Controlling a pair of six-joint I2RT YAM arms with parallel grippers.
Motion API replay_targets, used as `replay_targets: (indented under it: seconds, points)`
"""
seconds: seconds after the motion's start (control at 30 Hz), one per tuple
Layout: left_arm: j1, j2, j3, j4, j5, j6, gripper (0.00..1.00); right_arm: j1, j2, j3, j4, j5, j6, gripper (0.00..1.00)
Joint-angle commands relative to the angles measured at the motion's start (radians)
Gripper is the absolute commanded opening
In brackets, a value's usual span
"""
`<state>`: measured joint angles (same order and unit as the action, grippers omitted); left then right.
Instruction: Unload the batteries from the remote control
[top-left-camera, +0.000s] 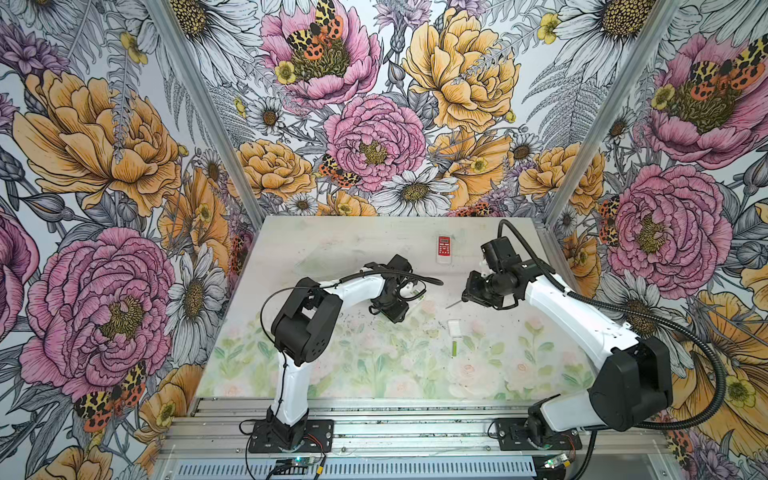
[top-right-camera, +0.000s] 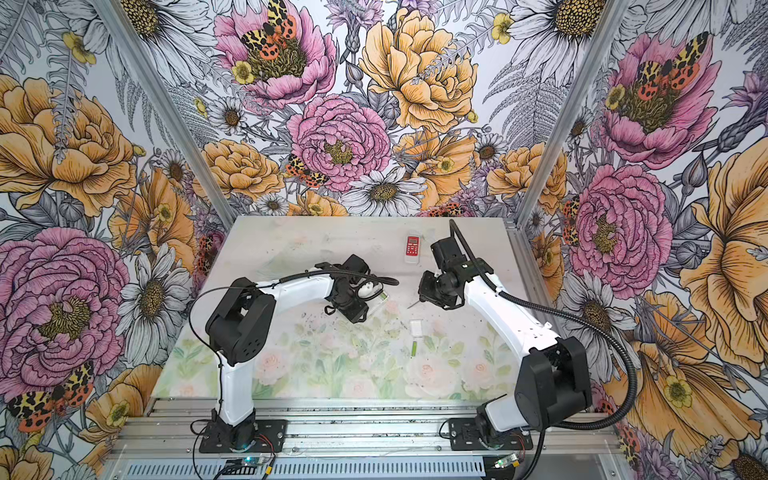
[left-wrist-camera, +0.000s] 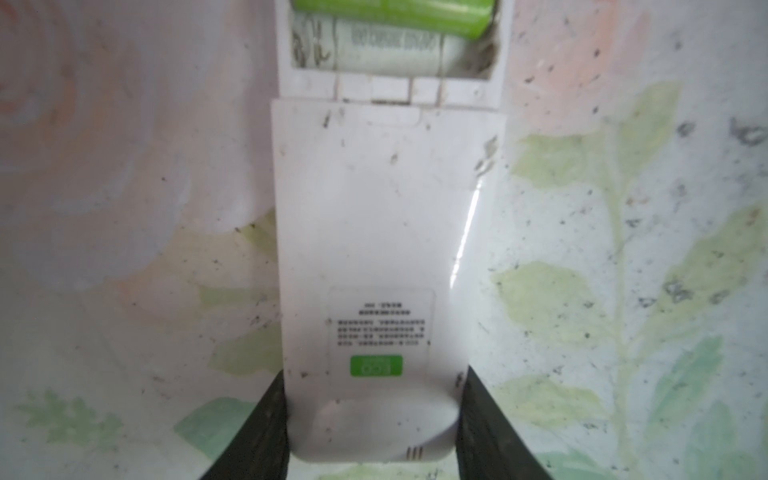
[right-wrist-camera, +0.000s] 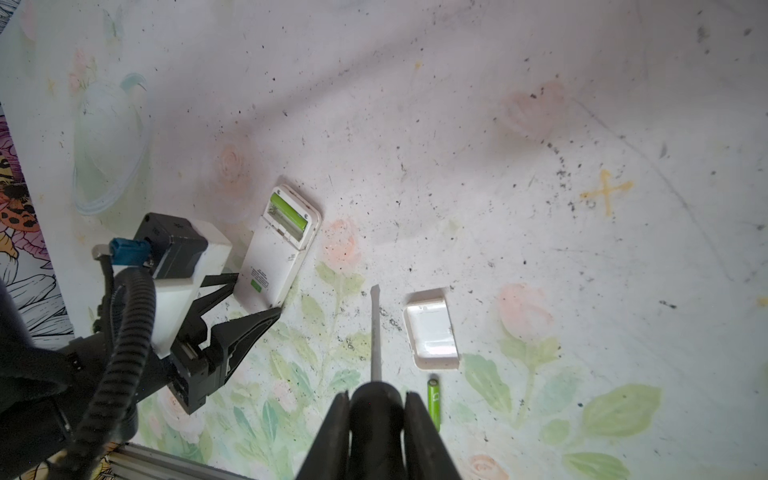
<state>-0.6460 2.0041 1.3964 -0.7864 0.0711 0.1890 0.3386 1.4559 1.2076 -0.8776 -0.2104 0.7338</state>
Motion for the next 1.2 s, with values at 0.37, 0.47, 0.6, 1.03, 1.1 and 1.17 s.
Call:
replay_targets:
  seconds: [0.37,0.47,0.6,1.03,1.1,1.17]
  points:
    - [-0.063,-0.088,-0.179,0.14,-0.202,0.094,0.01,0.095,0.08,0.124,-0.042,0.028,-0.078,0.0]
    - [-0.068,-0.114,-0.208,0.172,-0.224,0.105,0.0,0.117,0.117,0.162,-0.126,0.075,-0.084,0.0]
    - [-0.073,-0.122,-0.226,0.186,-0.222,0.117,0.0,0.125,0.125,0.18,-0.144,0.093,-0.084,0.0]
    - [-0.114,-0.119,-0.226,0.223,-0.273,0.199,0.0,0.176,0.209,0.323,-0.147,0.112,-0.07,0.0]
    - [-0.116,-0.119,-0.222,0.223,-0.306,0.206,0.0,0.186,0.235,0.342,-0.146,0.121,-0.067,0.0]
    - [-0.117,-0.12,-0.219,0.224,-0.301,0.212,0.0,0.196,0.261,0.358,-0.143,0.127,-0.065,0.0]
